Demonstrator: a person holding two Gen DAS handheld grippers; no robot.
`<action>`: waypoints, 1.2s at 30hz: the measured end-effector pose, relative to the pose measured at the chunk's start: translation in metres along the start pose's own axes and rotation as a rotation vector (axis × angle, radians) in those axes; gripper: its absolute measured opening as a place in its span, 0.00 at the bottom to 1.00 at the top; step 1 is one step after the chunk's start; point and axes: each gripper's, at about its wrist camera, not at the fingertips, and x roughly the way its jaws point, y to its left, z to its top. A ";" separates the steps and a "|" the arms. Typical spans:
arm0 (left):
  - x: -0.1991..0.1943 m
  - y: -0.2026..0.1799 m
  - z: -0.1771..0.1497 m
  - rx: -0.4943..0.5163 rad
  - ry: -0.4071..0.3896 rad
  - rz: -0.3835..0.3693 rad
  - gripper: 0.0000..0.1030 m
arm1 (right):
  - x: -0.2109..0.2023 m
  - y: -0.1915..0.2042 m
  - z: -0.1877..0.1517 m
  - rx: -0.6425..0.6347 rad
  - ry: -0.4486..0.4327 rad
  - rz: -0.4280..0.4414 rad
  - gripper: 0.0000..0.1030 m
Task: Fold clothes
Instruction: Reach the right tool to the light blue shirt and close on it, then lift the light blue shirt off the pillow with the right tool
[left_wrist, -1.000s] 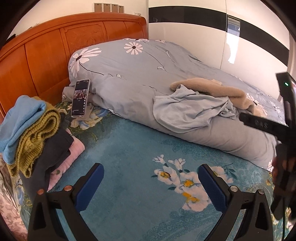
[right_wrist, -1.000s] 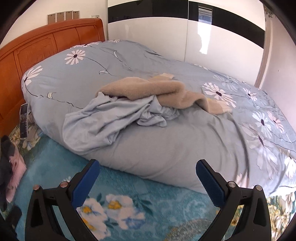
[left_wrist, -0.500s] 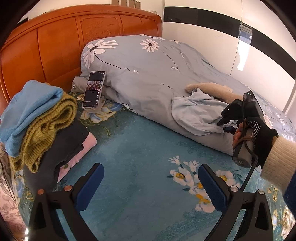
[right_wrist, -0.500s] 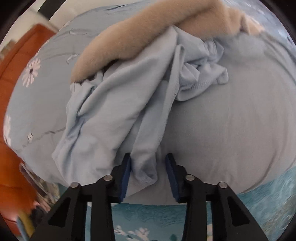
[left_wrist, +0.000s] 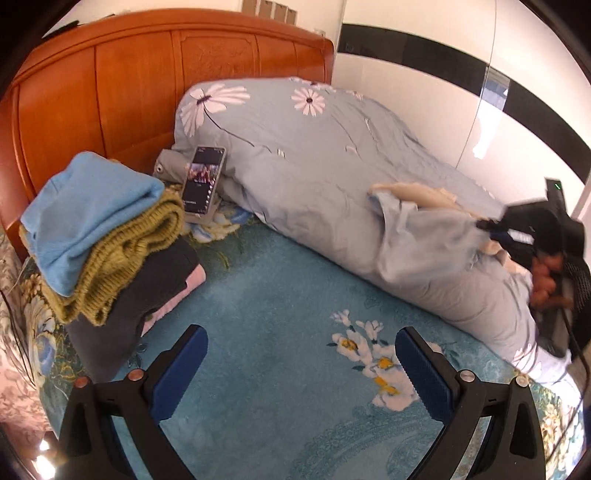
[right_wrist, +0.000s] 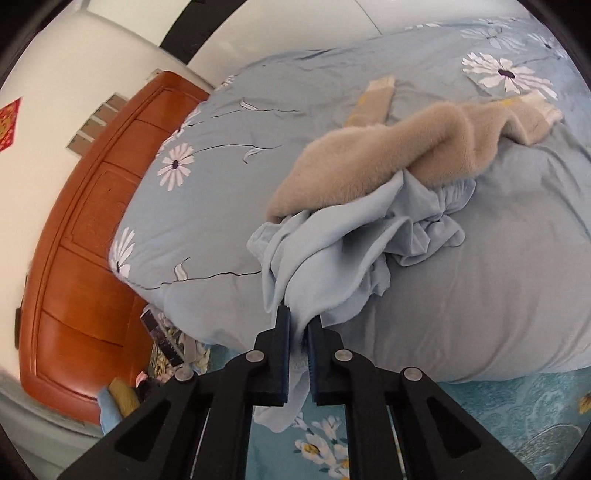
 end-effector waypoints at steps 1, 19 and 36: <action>-0.004 0.000 -0.001 -0.021 0.000 -0.013 1.00 | -0.015 -0.001 -0.006 -0.024 0.003 0.016 0.08; -0.019 -0.062 -0.048 0.083 0.090 -0.079 1.00 | -0.176 -0.092 -0.121 -0.139 0.085 -0.101 0.00; -0.026 -0.022 -0.047 0.029 0.069 0.015 1.00 | -0.009 -0.135 -0.146 0.034 0.140 -0.275 0.57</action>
